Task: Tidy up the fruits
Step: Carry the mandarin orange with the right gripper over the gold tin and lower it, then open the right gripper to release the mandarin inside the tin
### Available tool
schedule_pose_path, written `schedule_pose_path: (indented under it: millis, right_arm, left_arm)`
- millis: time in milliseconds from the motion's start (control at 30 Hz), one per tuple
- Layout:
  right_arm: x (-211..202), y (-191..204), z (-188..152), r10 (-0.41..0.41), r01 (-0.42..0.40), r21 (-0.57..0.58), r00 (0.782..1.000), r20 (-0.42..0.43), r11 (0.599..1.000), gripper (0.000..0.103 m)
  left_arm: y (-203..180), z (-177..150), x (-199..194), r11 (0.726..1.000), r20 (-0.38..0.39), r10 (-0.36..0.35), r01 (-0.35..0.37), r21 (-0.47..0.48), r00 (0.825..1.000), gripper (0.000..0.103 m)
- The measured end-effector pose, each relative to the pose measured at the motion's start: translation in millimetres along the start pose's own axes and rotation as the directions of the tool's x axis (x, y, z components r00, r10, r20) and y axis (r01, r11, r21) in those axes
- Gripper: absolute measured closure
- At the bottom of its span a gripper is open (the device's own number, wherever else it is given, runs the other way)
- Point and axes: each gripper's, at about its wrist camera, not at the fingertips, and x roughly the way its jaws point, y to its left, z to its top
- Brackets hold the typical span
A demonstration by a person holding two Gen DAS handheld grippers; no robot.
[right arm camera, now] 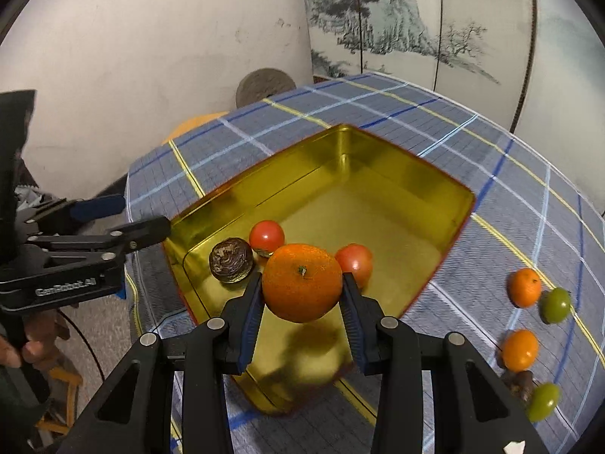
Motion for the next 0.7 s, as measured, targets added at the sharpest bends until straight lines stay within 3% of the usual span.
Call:
schedule_pose_path:
  millis: [467,700]
  right_arm:
    - [35.1,5.6,0.2,-0.023,0.021,-0.027,0.995,-0.100,0.999,0.066]
    - [40.3,9.4,1.3,-0.042,0.037,-0.051,0.993,-0.109,0.998,0.065]
  left_arm:
    - [2.7,-3.0,6.8,1.000,-0.024,-0.006,0.006,-0.005,1.000,0.028]
    - [0.0,-5.0,6.3,1.000,-0.029,-0.018,0.018,0.000,0.999,0.028]
